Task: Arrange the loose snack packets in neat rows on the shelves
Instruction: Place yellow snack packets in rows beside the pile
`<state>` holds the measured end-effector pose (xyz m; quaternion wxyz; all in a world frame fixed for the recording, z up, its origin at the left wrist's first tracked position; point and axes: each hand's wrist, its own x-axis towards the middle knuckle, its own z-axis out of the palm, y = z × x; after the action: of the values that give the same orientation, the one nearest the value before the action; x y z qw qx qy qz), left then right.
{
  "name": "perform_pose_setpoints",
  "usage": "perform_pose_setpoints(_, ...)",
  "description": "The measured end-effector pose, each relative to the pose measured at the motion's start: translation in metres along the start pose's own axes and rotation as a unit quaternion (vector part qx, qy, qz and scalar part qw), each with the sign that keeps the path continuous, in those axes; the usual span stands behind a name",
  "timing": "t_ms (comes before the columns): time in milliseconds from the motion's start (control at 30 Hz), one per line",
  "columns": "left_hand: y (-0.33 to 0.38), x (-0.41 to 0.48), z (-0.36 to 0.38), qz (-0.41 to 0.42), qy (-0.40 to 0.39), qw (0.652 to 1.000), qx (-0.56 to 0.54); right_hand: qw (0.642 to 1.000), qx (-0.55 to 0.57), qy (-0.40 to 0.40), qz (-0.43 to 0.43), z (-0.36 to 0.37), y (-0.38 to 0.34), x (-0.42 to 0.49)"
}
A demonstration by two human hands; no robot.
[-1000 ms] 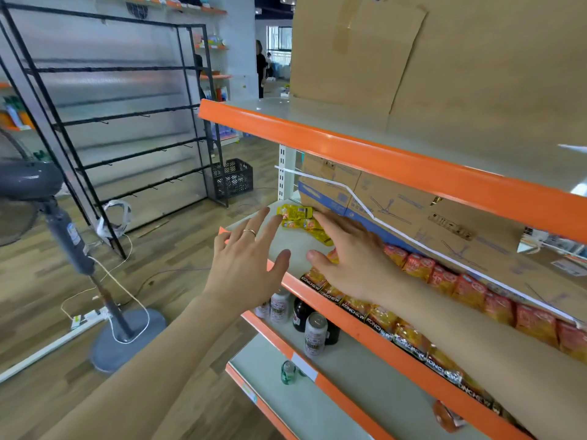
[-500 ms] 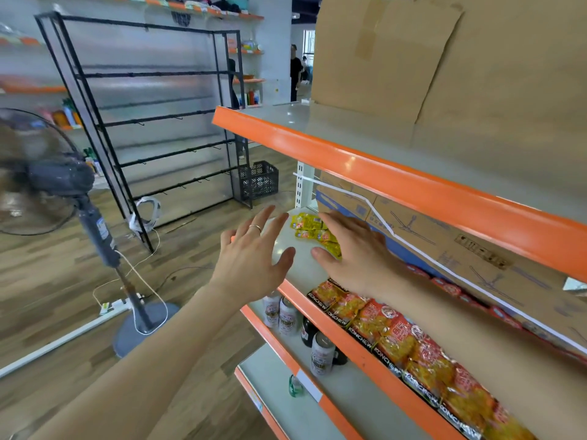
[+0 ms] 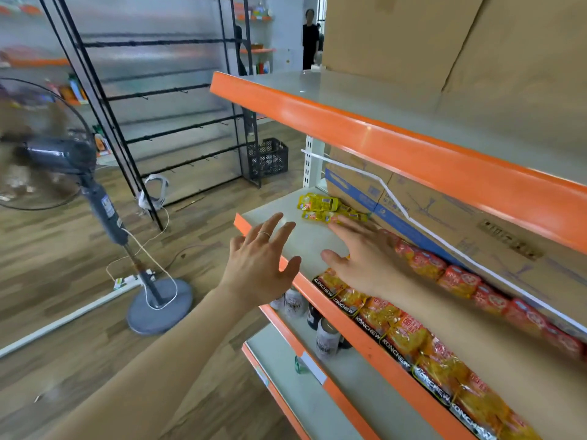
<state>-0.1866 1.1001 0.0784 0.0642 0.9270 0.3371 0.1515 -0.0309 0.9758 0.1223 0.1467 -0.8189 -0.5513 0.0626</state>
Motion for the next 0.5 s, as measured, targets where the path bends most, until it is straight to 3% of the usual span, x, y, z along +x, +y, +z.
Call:
perform_pose_setpoints(333, -0.049, 0.045, 0.029, 0.018, -0.045, 0.999, -0.025, 0.998, -0.033, -0.046, 0.025, 0.029, -0.011, 0.058)
perform_pose_setpoints(500, -0.065, 0.077, 0.056, 0.083, -0.072, 0.994, -0.029, 0.997, -0.047, -0.033, 0.048, 0.049, 0.0, 0.082)
